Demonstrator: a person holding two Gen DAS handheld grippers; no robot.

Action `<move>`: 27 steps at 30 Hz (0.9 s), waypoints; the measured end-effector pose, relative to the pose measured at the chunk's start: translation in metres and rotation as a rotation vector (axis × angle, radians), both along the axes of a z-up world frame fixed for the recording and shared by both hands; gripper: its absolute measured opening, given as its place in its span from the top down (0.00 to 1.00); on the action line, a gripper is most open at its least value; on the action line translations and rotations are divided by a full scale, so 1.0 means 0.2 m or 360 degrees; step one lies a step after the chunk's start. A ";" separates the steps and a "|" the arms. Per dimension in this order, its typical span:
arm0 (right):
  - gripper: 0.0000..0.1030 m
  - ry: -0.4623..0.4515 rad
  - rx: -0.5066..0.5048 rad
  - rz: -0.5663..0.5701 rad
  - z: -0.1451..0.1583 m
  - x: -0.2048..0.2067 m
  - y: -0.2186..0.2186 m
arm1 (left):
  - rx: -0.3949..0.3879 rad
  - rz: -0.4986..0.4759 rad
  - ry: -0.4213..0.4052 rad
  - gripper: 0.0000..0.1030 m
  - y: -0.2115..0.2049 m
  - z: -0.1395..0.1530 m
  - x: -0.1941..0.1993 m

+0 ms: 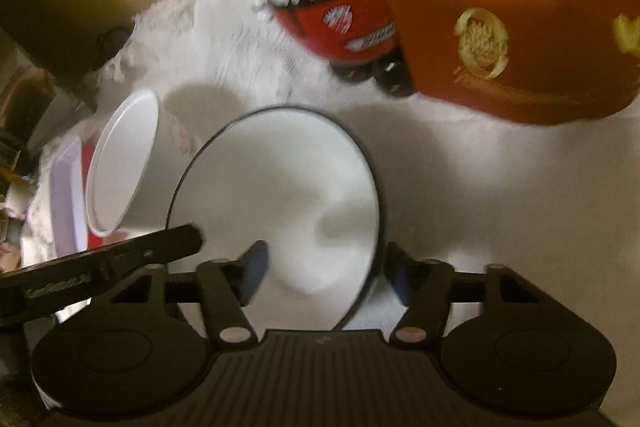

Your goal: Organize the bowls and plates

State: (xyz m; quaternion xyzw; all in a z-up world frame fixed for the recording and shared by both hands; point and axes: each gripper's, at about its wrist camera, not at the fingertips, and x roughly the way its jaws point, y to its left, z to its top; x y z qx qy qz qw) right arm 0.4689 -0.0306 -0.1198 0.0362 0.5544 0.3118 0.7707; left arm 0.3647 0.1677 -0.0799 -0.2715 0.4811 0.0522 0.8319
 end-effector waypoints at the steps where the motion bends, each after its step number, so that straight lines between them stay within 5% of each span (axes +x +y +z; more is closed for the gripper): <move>1: 0.40 0.0003 0.0005 0.0003 -0.01 0.00 0.00 | -0.0028 -0.0005 0.0002 0.70 0.00 -0.01 0.00; 11: 0.38 -0.0025 0.0033 -0.0020 0.02 -0.05 -0.11 | 0.0042 -0.0101 0.0001 0.64 -0.14 0.03 0.07; 18: 0.37 -0.0078 0.0038 -0.0117 0.07 -0.07 -0.28 | -0.0055 -0.0194 0.0011 0.64 -0.24 -0.01 0.12; 27: 0.33 0.0061 0.0112 -0.0272 -0.08 0.01 -0.44 | -0.0121 -0.0202 -0.0024 0.66 -0.23 0.00 0.11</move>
